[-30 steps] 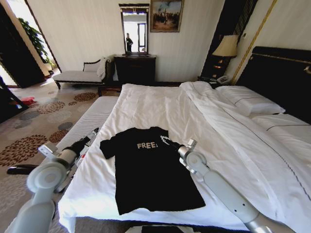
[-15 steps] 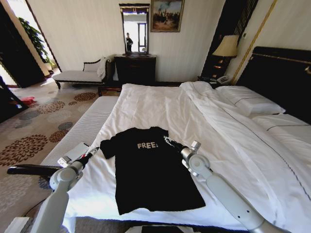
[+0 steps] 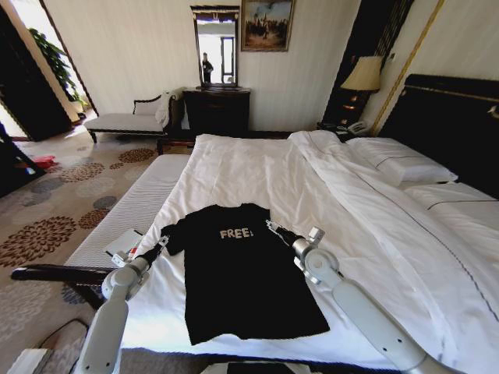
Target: Fold the clothes on the bed.
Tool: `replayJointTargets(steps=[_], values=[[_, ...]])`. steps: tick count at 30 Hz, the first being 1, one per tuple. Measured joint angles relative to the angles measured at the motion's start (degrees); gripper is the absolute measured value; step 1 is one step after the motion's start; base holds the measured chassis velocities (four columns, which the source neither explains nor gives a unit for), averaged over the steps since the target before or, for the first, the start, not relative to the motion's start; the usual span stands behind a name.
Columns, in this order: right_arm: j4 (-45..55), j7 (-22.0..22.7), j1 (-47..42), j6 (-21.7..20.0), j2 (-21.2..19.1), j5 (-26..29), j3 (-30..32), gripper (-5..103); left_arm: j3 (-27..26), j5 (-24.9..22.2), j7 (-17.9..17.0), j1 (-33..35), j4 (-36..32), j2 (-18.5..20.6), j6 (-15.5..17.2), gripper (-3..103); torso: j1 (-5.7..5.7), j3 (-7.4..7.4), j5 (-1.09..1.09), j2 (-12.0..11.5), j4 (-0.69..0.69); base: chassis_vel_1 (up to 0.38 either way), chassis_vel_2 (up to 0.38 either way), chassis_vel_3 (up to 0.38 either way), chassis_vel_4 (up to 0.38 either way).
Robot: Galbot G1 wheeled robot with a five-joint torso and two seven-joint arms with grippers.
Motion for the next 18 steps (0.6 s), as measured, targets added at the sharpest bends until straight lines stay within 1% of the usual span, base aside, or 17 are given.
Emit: replayJointTargets(steps=[2,3,4,5,7,8,11,13,14,15,17,18], values=[[-0.05,0.05,0.11,0.00,0.12,-0.02,-0.06,100,0.02,0.15,0.97,0.12,-0.20,-0.06,-0.68,71,0.00,0.00,0.00,0.00,0.00,0.000,0.000,0.000,0.000],[-0.05,0.05,0.11,0.00,0.12,-0.02,-0.06,100,0.02,0.15,0.97,0.12,-0.20,-0.06,-0.68,71,0.00,0.00,0.00,0.00,0.00,0.000,0.000,0.000,0.000],[-0.08,0.08,0.17,0.00,0.17,-0.04,-0.12,100,0.04,0.23,1.35,0.19,-0.26,-0.08,-0.94,66,0.00,0.00,0.00,0.00,0.00,0.000,0.000,0.000,0.000],[-0.10,0.12,0.23,0.01,0.20,-0.05,-0.18,100,0.07,0.37,1.68,0.29,-0.33,-0.09,-1.15,66,0.00,0.00,0.00,0.00,0.00,0.000,0.000,0.000,0.000],[-0.14,0.17,0.29,0.02,0.20,-0.07,-0.28,100,0.07,0.61,2.19,0.47,-0.45,-0.07,-1.47,55,0.00,0.00,0.00,0.00,0.00,0.000,0.000,0.000,0.000],[-0.14,0.17,0.29,0.02,0.20,-0.07,-0.28,100,0.07,0.61,2.19,0.47,-0.45,-0.07,-1.47,55,0.00,0.00,0.00,0.00,0.00,0.000,0.000,0.000,0.000],[-0.28,0.20,0.30,0.07,0.16,-0.12,-0.28,100,0.08,1.12,2.48,0.69,-0.55,0.04,-1.72,38,0.00,0.00,0.00,0.00,0.00,0.000,0.000,0.000,0.000],[-0.31,0.20,0.29,0.08,0.15,-0.13,-0.27,100,0.11,1.37,2.50,0.71,-0.51,0.03,-1.77,38,0.00,0.00,0.01,0.00,0.00,0.000,0.000,0.000,0.000],[-0.38,0.22,0.28,0.10,0.10,-0.14,-0.26,100,0.20,1.74,2.51,0.74,-0.38,-0.06,-1.81,27,0.00,-0.01,0.01,0.00,0.00,0.000,0.000,0.000,0.000],[-0.47,0.23,0.28,0.12,0.04,-0.15,-0.25,100,0.26,1.94,2.52,0.77,-0.29,-0.16,-1.81,22,0.00,0.00,0.00,0.00,0.00,0.000,0.000,0.000,0.000],[-0.51,0.24,0.28,0.13,0.01,-0.15,-0.25,100,0.30,2.02,2.55,0.79,-0.26,-0.23,-1.83,22,0.00,0.00,0.00,0.00,0.00,0.000,0.000,0.000,0.000],[-0.59,0.24,0.30,0.15,-0.01,-0.16,-0.24,100,0.33,2.11,2.63,0.83,-0.26,-0.29,-1.86,17,0.00,0.00,0.01,0.00,0.00,0.000,0.000,0.000,0.000]])
